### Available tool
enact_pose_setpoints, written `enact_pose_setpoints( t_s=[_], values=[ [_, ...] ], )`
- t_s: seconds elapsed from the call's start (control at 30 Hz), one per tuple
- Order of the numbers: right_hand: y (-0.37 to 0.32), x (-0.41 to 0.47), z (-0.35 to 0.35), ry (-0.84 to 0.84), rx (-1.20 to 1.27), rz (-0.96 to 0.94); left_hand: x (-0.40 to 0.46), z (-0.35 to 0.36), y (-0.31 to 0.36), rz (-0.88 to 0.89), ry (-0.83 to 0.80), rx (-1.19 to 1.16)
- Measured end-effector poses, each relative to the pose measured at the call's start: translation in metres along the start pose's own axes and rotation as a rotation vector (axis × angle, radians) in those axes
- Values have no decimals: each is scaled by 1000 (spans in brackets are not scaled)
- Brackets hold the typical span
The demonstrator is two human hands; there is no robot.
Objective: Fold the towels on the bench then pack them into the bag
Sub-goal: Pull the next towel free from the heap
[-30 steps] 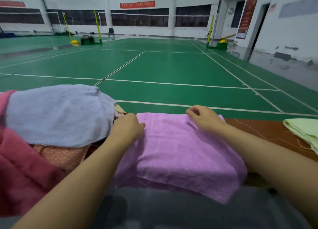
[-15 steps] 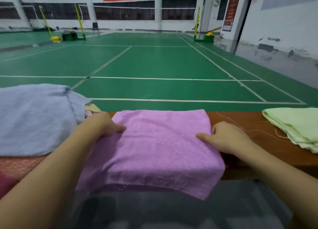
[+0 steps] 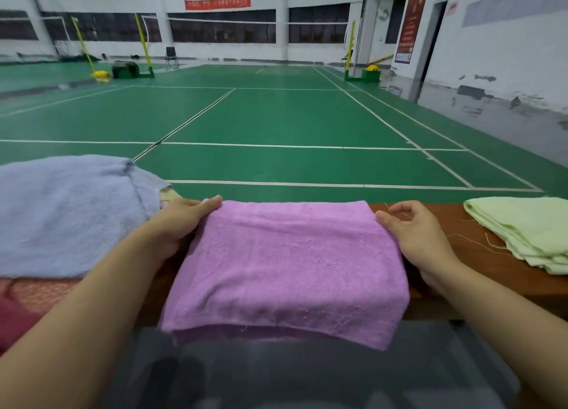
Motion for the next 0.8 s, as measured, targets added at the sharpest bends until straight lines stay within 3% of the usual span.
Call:
enact_pose_setpoints(
  t_s=[0.1, 0.17, 0.27, 0.37, 0.5, 0.67, 0.8],
  values=[
    [-8, 1, -2, 4, 85, -32, -1, 0, 14, 69, 95, -178],
    [-21, 2, -8, 31, 122, -75, -3, -9, 30, 140, 213, -151],
    [-51, 0, -20, 82, 193, -181, -7, -16, 67, 377, 322, -158],
    [-74, -2, -29, 72, 295, -257, -15, -18, 100, 532, 335, -334],
    [-94, -11, -37, 45, 275, -398, -23, -18, 127, 681, 294, -367],
    [-96, -16, -43, 27, 201, -472, -32, -8, 148, 809, 225, -253],
    [-106, -24, -54, 50, 277, -495, -30, -11, 157, 867, 213, -148]
  ],
)
Point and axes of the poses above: each hand's wrist, its own x-axis towards the middle knuckle, its own z-axis out of the palm, y = z × x, the point moved 8 cm from there along x, towards the middle knuckle, and after that the axes turned 15 degrees about z, right-handed, at the moved point
